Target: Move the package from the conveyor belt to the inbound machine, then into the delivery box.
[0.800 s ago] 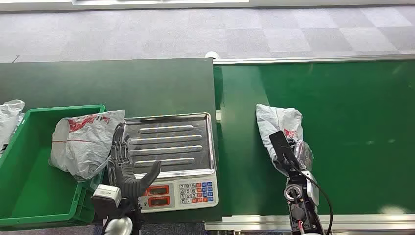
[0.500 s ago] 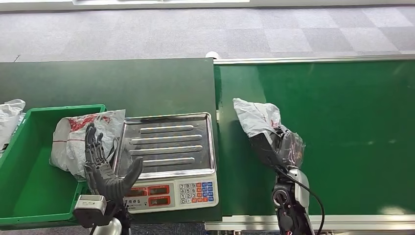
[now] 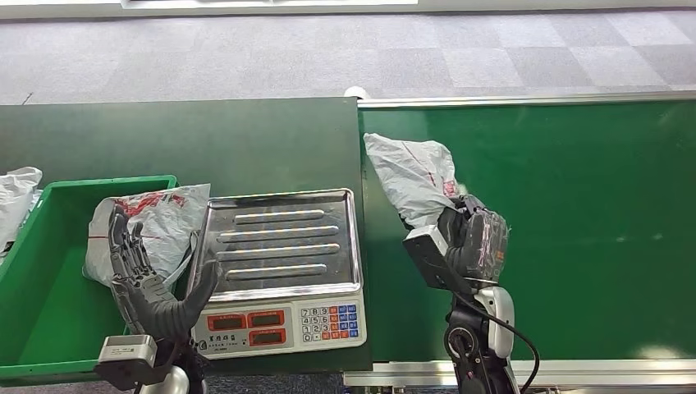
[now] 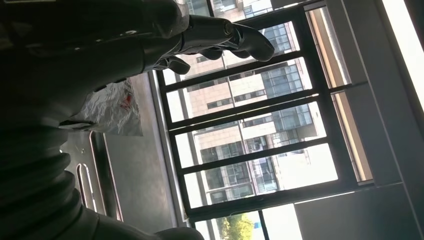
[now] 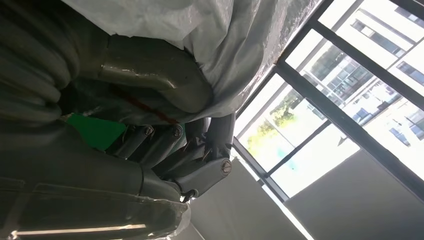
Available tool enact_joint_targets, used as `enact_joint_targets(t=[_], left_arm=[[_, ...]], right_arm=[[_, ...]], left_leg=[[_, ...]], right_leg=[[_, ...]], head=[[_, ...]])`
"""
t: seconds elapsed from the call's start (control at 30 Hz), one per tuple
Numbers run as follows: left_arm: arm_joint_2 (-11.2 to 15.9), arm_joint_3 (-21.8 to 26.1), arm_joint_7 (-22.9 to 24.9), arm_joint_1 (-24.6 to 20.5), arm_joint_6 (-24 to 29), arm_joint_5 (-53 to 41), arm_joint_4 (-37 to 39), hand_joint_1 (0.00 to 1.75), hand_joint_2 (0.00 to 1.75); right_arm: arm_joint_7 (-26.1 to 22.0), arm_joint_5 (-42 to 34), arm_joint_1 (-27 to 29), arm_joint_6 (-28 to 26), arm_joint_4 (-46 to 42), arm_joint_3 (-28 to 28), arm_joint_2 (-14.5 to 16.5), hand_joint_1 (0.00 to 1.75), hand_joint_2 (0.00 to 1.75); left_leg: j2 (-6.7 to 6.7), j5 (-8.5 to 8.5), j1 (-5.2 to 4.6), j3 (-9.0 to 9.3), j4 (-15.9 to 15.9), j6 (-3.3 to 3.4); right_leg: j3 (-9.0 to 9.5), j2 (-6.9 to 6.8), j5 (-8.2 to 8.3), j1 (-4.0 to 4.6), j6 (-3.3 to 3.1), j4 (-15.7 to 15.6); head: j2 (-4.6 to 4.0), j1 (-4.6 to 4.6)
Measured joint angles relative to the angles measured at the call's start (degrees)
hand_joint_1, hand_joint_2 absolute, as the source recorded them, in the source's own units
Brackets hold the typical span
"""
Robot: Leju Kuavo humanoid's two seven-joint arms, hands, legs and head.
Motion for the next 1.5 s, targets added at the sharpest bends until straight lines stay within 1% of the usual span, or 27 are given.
enact_joint_targets(t=[0.1, 0.17, 0.23, 0.3, 0.37, 0.47, 0.57, 0.63, 0.87, 1.2, 1.23, 1.33, 1.37, 1.5], left_arm=[[0.1, 0.0, 0.0, 0.0, 0.4, 0.4, -0.1, 0.0, 1.75], [0.3, -0.1, 0.0, -0.2, 0.8, 1.2, -0.1, 0.0, 1.75], [0.5, -0.6, 0.0, -0.8, 0.9, 2.0, 0.0, 0.0, 1.75], [0.6, -1.3, 0.0, -1.6, 1.0, 2.2, 0.3, 0.0, 1.75], [0.6, -2.0, 0.0, -2.6, 1.1, 2.4, 0.7, 0.0, 1.75], [0.6, -2.7, 0.0, -4.0, 0.9, 2.8, 1.7, 0.0, 1.75], [0.6, -2.8, 0.0, -5.1, 0.3, 3.2, 2.4, 0.0, 1.75], [0.6, -2.8, 0.0, -5.7, 0.2, 3.4, 2.9, 0.0, 1.75], [0.8, -2.8, 0.0, -6.7, 0.2, 4.0, 4.2, 0.0, 1.75], [0.9, -2.6, 0.0, -7.1, 0.2, 4.2, 5.2, 0.0, 1.75], [0.9, -2.6, 0.0, -7.2, 0.1, 4.2, 5.3, 0.0, 1.75], [0.9, -2.5, 0.0, -7.3, 0.0, 4.2, 5.8, 0.0, 1.75], [0.9, -2.5, 0.0, -7.3, 0.0, 4.2, 5.9, 0.0, 1.75], [0.9, -2.5, 0.0, -7.3, -0.1, 4.2, 6.1, 0.0, 1.75]], right_arm=[[-1.2, -0.3, 0.1, -1.4, -0.6, 0.6, 0.0, 1.75, 1.75], [-3.3, -1.0, 0.2, -3.6, -1.3, 1.6, 0.0, 1.75, 1.75], [-5.5, -1.6, 0.1, -5.4, -2.0, 3.3, 0.0, 1.75, 1.75], [-6.4, -0.9, -0.2, -5.9, -2.1, 5.9, 0.2, 1.75, 1.75], [-6.4, 1.1, -0.6, -5.1, -1.8, 8.8, 0.5, 1.75, 1.75], [-6.1, 3.3, -1.7, -2.0, 0.2, 13.8, 1.0, 1.75, 1.75], [-6.2, 3.6, -2.9, -0.2, 2.7, 17.5, 1.1, 1.75, 1.75], [-6.8, 3.3, -3.5, 0.4, 3.9, 19.0, 1.1, 1.75, 1.75], [-8.3, 1.9, -5.5, 2.6, 6.3, 21.5, 1.1, 1.75, 1.75], [-9.3, 0.5, -7.2, 3.9, 8.5, 22.5, 1.2, 1.75, 1.75], [-9.3, 0.3, -7.3, 4.0, 8.8, 22.5, 1.3, 1.72, 1.75], [-9.3, 0.1, -7.8, 4.1, 9.6, 22.5, 1.4, 0.41, 1.75], [-9.3, 0.0, -7.9, 4.1, 9.8, 22.5, 1.5, 0.0, 1.75], [-9.2, -0.6, -8.1, 4.2, 10.6, 22.5, 1.6, 0.0, 1.75]], left_leg=[[0.0, 0.0, 0.0, 0.0, 0.0, 0.0], [0.01, 0.0, 0.0, 0.0, 0.0, 0.0], [0.02, 0.0, 0.01, 0.0, 0.0, 0.0], [0.03, 0.0, 0.01, 0.0, 0.0, 0.0], [0.04, 0.0, 0.01, 0.0, 0.0, 0.0], [0.06, 0.01, 0.02, 0.01, 0.0, -0.01], [0.05, 0.02, 0.02, 0.01, 0.0, -0.01], [0.04, 0.02, 0.02, 0.01, 0.0, -0.01], [0.03, 0.01, 0.02, 0.0, 0.0, -0.01], [0.03, 0.02, 0.02, 0.0, 0.0, -0.01], [0.03, 0.02, 0.02, 0.0, 0.0, -0.01], [0.03, 0.01, 0.02, 0.0, 0.0, -0.01], [0.03, 0.01, 0.02, 0.0, 0.0, -0.01], [0.03, 0.01, 0.02, 0.0, 0.0, -0.01]], right_leg=[[-0.01, 0.0, 0.0, 0.0, 0.0, 0.0], [-0.02, 0.0, 0.0, 0.0, 0.0, 0.0], [-0.02, 0.01, 0.0, 0.01, 0.0, 0.0], [-0.01, 0.01, 0.0, 0.02, 0.0, 0.0], [-0.01, 0.01, 0.0, 0.02, 0.0, 0.0], [0.0, 0.01, 0.0, 0.03, -0.01, 0.0], [0.01, 0.0, 0.0, 0.03, -0.01, 0.0], [0.01, 0.0, 0.0, 0.03, -0.01, 0.0], [-0.01, 0.0, 0.0, 0.02, 0.0, 0.0], [0.0, 0.01, 0.0, 0.03, -0.01, 0.0], [0.0, 0.01, 0.0, 0.03, 0.0, 0.0], [-0.01, 0.0, 0.0, 0.03, 0.0, 0.0], [-0.01, 0.0, 0.0, 0.03, 0.0, 0.0], [-0.01, 0.01, 0.0, 0.03, 0.0, 0.0]], head=[[0.0, 0.0], [0.0, 0.0], [0.0, 0.0], [0.0, 0.0], [0.0, 0.01], [0.0, 0.01], [0.0, 0.0], [0.0, 0.01], [0.0, 0.01], [0.0, 0.02], [0.0, 0.02], [0.0, 0.01], [0.0, 0.01], [0.0, 0.01]])
